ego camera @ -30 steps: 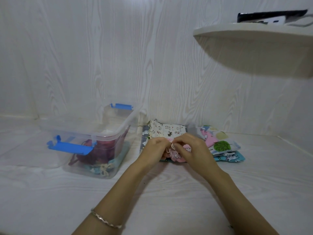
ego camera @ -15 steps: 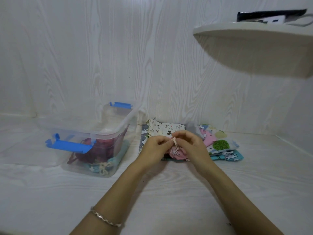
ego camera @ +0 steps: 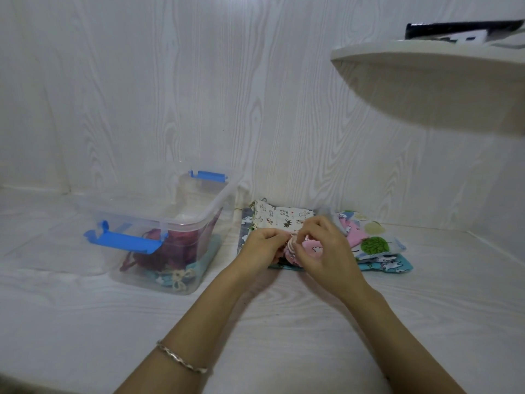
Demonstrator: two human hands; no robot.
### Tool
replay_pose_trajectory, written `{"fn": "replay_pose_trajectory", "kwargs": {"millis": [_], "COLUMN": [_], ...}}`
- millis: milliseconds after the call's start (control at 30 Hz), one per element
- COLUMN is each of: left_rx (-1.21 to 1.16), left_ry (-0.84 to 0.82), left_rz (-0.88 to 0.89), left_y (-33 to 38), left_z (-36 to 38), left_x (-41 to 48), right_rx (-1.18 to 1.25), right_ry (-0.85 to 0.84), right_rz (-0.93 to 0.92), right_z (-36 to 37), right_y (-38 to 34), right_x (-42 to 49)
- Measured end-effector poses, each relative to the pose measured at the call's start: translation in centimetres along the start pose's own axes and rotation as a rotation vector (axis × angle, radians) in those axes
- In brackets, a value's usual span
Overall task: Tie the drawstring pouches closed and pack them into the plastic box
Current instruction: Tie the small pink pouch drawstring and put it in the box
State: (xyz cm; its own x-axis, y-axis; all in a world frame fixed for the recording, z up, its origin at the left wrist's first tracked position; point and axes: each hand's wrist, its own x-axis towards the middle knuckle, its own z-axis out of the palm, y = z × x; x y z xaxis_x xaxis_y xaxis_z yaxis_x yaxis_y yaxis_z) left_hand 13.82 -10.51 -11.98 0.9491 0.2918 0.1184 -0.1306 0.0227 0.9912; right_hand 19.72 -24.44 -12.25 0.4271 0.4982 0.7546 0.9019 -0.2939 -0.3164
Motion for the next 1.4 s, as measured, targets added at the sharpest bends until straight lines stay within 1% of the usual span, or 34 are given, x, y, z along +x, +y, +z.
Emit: {"fn": "replay_pose_trajectory", "kwargs": {"millis": [100, 200, 233, 267, 367, 400, 500, 567, 667, 767, 867, 933, 1033, 1100, 1167, 1233, 1300, 1400], "left_rx": [-0.003, -0.006, 0.001, 0.021, 0.094, 0.103, 0.142, 0.189, 0.31, 0.479, 0.677, 0.738, 0.696, 0.661, 0.677, 0.691, 0.665, 0.619], "left_ry": [0.029, 0.02, 0.017, 0.023, 0.053, 0.059, 0.084, 0.111, 0.197, 0.273, 0.321, 0.337, 0.3, 0.266, 0.281, 0.31, 0.3, 0.26], "left_rz": [-0.031, -0.035, -0.022, -0.002, 0.076, 0.093, 0.127, 0.157, 0.235, 0.307, 0.336, 0.33, 0.317, 0.331, 0.347, 0.356, 0.371, 0.41], "left_y": [0.1, 0.0, 0.0, -0.1, -0.3, -0.4, -0.5, -0.5, -0.3, -0.1, -0.1, 0.0, 0.2, 0.1, -0.2, -0.4, -0.4, -0.2], "left_z": [-0.1, -0.1, -0.1, -0.1, -0.1, -0.1, -0.1, -0.2, -0.4, -0.7, -0.8, -0.9, -0.8, -0.8, -0.8, -1.0, -1.0, -0.7], "left_x": [0.1, 0.2, 0.1, 0.1, 0.3, 0.3, 0.4, 0.4, 0.2, -0.2, -0.4, -0.5, -0.7, -0.6, -0.3, -0.1, -0.2, -0.4], "right_rx": [-0.034, -0.121, -0.082, 0.033, 0.613, 0.74, 1.077, 1.212, 1.242, 1.14, 1.114, 1.114, 1.182, 1.347, 1.462, 1.512, 1.554, 1.529], "right_ry": [-0.022, -0.001, 0.015, 0.035, 0.071, 0.081, 0.069, 0.057, 0.09, 0.193, 0.272, 0.285, 0.312, 0.344, 0.338, 0.349, 0.346, 0.263], "right_rz": [0.039, -0.025, -0.01, 0.07, 0.534, 0.629, 0.808, 0.884, 0.924, 0.968, 1.032, 1.058, 1.07, 1.083, 1.079, 1.089, 1.085, 1.027], "right_z": [0.3, 0.6, 0.6, 0.5, 0.0, -0.2, -0.7, -1.1, -1.6, -2.1, -2.6, -2.6, -2.4, -2.5, -2.7, -2.8, -2.9, -2.8], "right_y": [0.1, 0.6, 0.5, 0.3, 0.0, 0.2, 0.6, 0.5, 1.0, 2.1, 3.2, 3.5, 3.4, 3.2, 2.9, 2.8, 2.8, 2.9], "right_x": [-0.2, -0.1, 0.0, 0.1, 0.9, 1.1, 1.6, 1.6, 1.7, 1.7, 1.6, 1.6, 1.7, 1.8, 2.0, 2.0, 2.0, 2.0]}}
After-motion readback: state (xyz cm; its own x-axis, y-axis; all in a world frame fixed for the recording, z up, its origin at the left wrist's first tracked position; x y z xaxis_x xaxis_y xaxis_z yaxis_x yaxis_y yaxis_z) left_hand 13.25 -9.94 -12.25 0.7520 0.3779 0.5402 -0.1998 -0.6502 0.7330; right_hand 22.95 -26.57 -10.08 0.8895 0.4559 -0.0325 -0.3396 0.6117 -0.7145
